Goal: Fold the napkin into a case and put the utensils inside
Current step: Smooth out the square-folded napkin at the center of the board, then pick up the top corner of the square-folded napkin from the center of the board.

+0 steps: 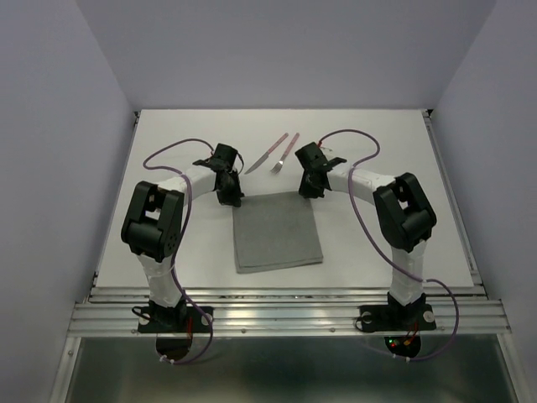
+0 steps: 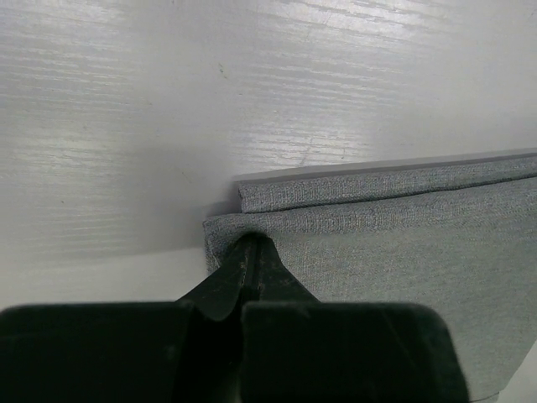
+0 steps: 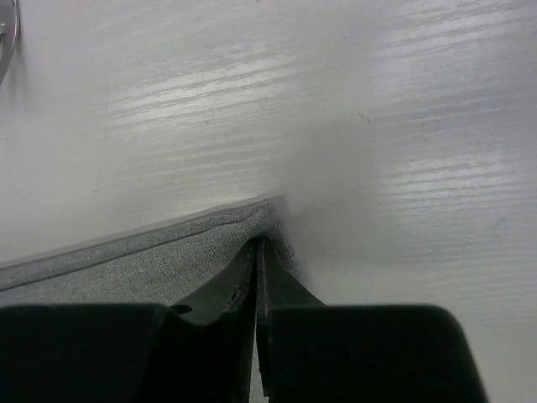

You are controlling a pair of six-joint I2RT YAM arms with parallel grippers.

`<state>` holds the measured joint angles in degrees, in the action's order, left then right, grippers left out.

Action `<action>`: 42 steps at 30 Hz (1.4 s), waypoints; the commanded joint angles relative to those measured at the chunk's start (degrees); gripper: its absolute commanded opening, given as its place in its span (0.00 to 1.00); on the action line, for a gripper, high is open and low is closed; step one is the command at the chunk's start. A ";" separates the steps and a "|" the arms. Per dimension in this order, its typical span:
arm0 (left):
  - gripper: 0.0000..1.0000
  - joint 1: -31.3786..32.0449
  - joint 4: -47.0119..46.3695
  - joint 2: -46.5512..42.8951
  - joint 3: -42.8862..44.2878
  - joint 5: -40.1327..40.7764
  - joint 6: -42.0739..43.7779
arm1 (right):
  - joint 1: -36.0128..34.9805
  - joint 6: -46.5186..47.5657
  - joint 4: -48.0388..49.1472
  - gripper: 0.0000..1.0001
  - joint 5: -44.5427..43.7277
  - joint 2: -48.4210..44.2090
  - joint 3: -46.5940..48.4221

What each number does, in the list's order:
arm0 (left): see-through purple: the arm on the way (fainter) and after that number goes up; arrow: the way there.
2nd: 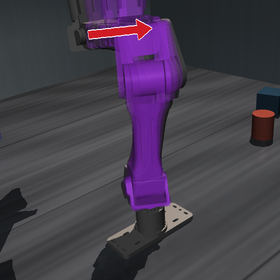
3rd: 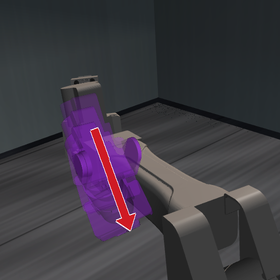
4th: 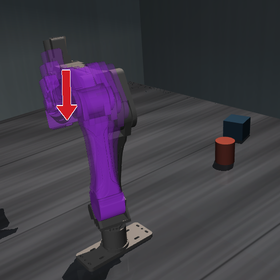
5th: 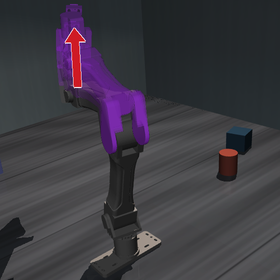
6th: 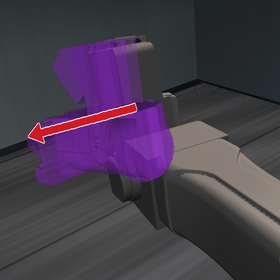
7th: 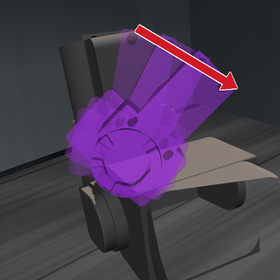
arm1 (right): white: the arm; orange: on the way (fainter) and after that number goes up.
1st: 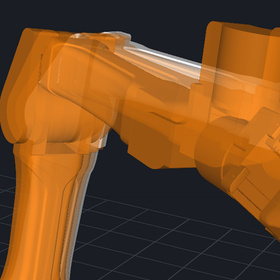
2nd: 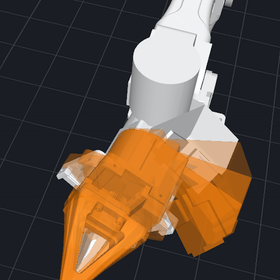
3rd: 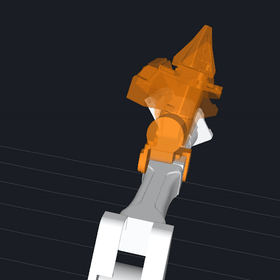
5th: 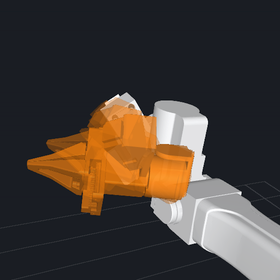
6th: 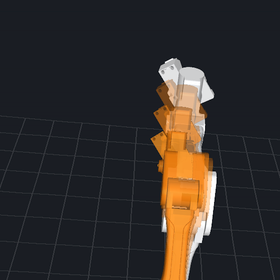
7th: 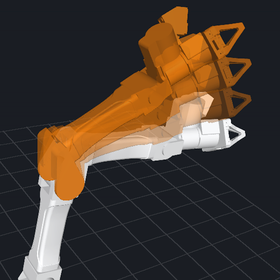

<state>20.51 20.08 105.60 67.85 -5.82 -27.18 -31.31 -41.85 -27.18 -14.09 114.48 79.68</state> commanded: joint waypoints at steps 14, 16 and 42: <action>0.00 -3.27 4.97 -14.27 5.01 0.55 3.53 | -5.06 5.02 -0.07 0.18 -3.93 -22.88 -9.70; 0.00 -4.42 5.85 -15.60 4.83 0.29 3.71 | -10.07 4.58 0.37 0.18 -5.16 -24.99 -10.94; 0.16 -22.01 5.32 -27.29 -9.23 -6.83 3.98 | -42.42 7.48 -2.09 0.57 -6.40 -1.10 6.19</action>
<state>-1.67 26.59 80.12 59.46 -10.57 -23.42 -72.84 -34.89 -30.44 -22.00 112.05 83.18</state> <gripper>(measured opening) 0.151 0.587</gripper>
